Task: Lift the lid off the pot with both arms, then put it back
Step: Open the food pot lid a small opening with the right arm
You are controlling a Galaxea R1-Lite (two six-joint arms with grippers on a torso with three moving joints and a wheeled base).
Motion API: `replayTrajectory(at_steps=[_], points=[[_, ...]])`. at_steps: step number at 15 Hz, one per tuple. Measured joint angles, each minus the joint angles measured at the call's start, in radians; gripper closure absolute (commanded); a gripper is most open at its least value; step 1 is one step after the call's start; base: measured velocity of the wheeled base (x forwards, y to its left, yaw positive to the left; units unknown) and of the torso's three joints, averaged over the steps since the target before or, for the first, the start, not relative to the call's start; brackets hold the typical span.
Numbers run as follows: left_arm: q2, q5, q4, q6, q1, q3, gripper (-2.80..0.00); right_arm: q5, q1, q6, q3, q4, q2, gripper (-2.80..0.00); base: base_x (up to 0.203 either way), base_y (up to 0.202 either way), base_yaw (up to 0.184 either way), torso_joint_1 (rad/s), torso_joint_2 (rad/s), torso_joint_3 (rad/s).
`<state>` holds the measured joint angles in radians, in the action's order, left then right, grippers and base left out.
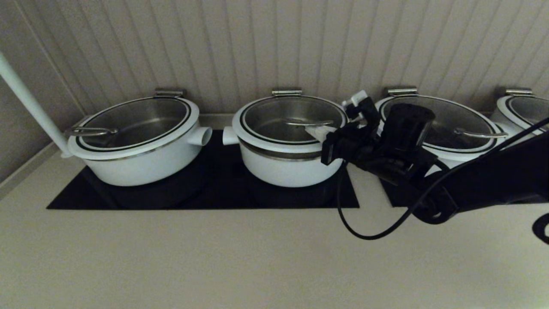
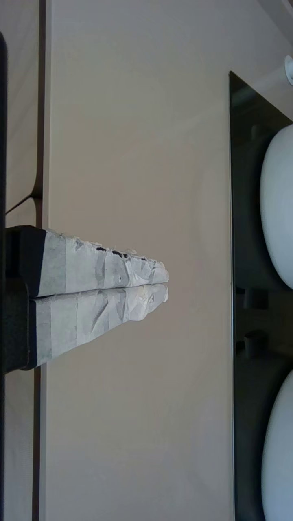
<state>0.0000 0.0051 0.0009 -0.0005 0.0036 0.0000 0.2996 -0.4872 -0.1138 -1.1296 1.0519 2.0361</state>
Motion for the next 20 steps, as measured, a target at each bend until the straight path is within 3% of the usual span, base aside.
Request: replayTrajectory(at_steps=[3, 16, 20], points=[[0.000, 0.000, 0.000, -0.001, 0.000, 0.000, 0.00, 0.000, 0.001, 0.001, -0.008, -0.070, -0.026, 0.00, 0.000, 0.000, 0.000, 0.000, 0.00, 0.000], [0.000, 0.000, 0.000, -0.003, 0.001, 0.000, 0.00, 0.001, 0.012, 0.003, -0.071, -0.077, -0.033, 0.00, 0.000, 0.000, 0.000, 0.000, 0.00, 0.000], [0.000, 0.000, 0.004, 0.027, 0.000, -0.002, 0.00, 0.001, 0.014, 0.004, -0.073, -0.075, -0.033, 0.00, 0.000, 0.000, 0.000, 0.000, 0.00, 0.000]])
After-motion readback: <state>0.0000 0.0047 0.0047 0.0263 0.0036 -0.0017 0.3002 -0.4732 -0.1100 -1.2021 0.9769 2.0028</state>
